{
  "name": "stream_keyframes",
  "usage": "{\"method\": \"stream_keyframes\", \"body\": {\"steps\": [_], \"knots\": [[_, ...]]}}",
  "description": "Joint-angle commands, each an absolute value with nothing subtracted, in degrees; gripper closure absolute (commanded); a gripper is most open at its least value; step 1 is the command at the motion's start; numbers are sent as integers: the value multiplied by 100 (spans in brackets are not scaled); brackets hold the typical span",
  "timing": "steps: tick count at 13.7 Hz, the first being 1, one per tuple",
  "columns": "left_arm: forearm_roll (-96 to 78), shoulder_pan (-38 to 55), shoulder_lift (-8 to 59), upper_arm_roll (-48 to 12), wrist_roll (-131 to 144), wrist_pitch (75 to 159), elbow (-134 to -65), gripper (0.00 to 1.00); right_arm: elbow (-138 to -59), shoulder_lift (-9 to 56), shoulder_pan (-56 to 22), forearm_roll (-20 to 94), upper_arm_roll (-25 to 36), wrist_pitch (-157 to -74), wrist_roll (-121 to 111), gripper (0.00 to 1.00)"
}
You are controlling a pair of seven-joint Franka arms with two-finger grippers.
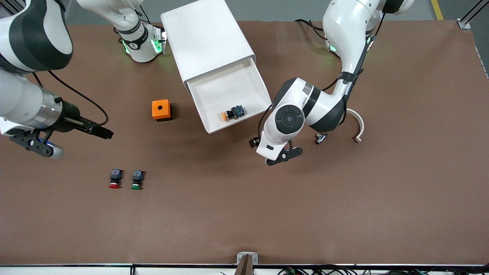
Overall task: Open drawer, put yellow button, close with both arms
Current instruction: 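Open the right gripper and withdraw while the left gripper releases the drawer, then push the drawer closed into the cabinet with the left gripper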
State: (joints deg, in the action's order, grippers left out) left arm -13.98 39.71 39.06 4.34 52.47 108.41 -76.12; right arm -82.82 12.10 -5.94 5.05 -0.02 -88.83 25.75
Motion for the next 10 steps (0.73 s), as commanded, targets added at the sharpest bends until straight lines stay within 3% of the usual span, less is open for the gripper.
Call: {"method": "stream_keyframes", "body": {"steps": [1, 10], "knots": [[-1632, 4017, 3797, 387, 5510, 10942, -7796, 0, -8367, 818, -221, 317, -97, -8710, 1681, 0], [-1916, 4508, 3920, 395, 5896, 10951, -7787, 0, -8586, 89, 237, 0, -123, -8508, 212, 0]]}}
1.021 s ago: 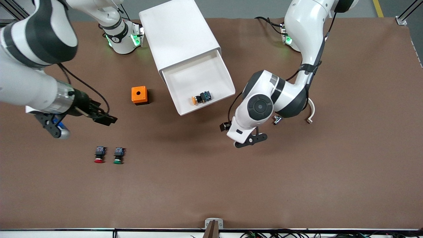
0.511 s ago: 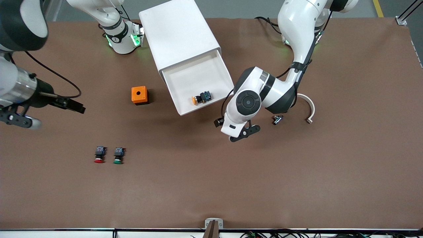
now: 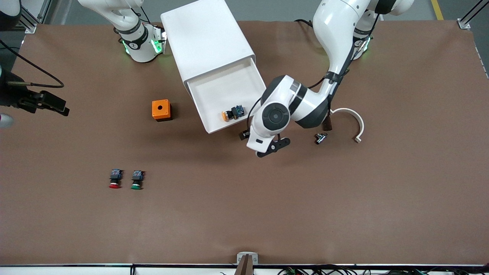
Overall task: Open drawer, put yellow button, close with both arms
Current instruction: 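Push the drawer closed into the cabinet with the left gripper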
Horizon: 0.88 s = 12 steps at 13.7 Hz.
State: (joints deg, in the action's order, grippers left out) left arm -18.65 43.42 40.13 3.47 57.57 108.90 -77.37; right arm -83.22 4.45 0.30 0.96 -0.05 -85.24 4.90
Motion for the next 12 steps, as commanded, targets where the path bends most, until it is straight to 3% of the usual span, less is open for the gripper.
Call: {"method": "stream_keyframes", "body": {"steps": [1, 7, 12], "knots": [[-1881, 4561, 3885, 404, 6011, 10942, -7787, 0, -8622, 27, 324, 0, -140, -8499, 167, 0], [-1881, 4947, 3762, 360, 6117, 10916, -7796, 0, -9816, -825, 387, 0, -167, -9210, 167, 0], [-1951, 5553, 3762, 343, 6722, 10863, -7805, 0, -9677, -730, 378, -17, -141, -9255, 185, 0]]}}
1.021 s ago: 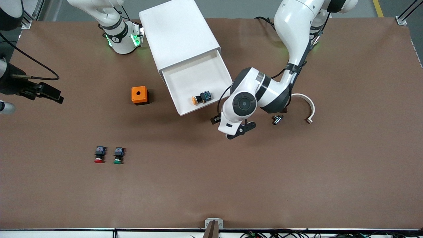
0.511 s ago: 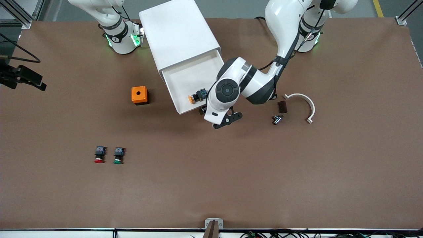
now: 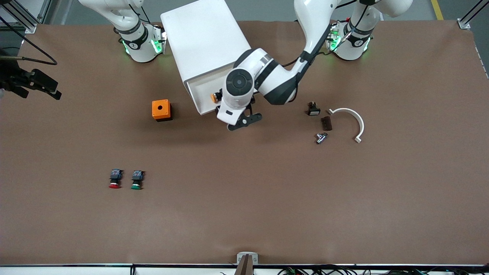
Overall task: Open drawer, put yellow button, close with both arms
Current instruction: 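Push the drawer closed into the cabinet with the left gripper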
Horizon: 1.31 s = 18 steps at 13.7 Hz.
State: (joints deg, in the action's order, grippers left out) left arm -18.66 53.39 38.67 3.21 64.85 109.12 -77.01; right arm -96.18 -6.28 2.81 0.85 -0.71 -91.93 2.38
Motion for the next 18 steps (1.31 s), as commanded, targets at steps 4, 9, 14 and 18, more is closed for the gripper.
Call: {"method": "stream_keyframes", "body": {"steps": [4, 9, 14, 18], "knots": [[-1969, 5678, 3771, 62, 6996, 10846, -7813, 0, -9527, -642, 492, 0, -149, -9255, 176, 0], [-2179, 5678, 3788, -202, 6935, 10846, -7822, 0, -9519, -650, 580, 18, -158, -9290, 176, 0], [-2276, 5678, 3832, -299, 6908, 10846, -7831, 0, -9519, -650, 536, 0, -158, -9360, 167, 0], [-2154, 5240, 3771, -211, 6926, 10837, -7787, 0, -9527, -650, 519, -9, -158, -9387, 176, 0]]}}
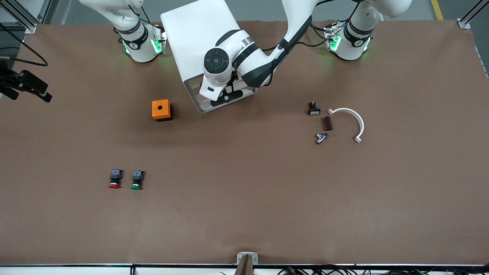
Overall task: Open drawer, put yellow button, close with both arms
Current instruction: 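Push the drawer closed into the cabinet with the left gripper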
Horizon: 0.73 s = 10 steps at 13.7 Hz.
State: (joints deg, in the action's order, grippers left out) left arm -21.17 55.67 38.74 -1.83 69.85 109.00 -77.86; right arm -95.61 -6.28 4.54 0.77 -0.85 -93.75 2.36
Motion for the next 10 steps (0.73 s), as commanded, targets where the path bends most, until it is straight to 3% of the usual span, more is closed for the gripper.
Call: {"method": "stream_keyframes", "body": {"steps": [1, 10], "knots": [[-2058, 4977, 3762, -211, 6891, 10837, -7778, 0, -9527, -650, 510, -9, -158, -9387, 176, 0], [-202, 2833, 2875, -211, 5223, 10362, -7743, 0, -9536, -642, 519, -9, -158, -9413, 176, 0]]}}
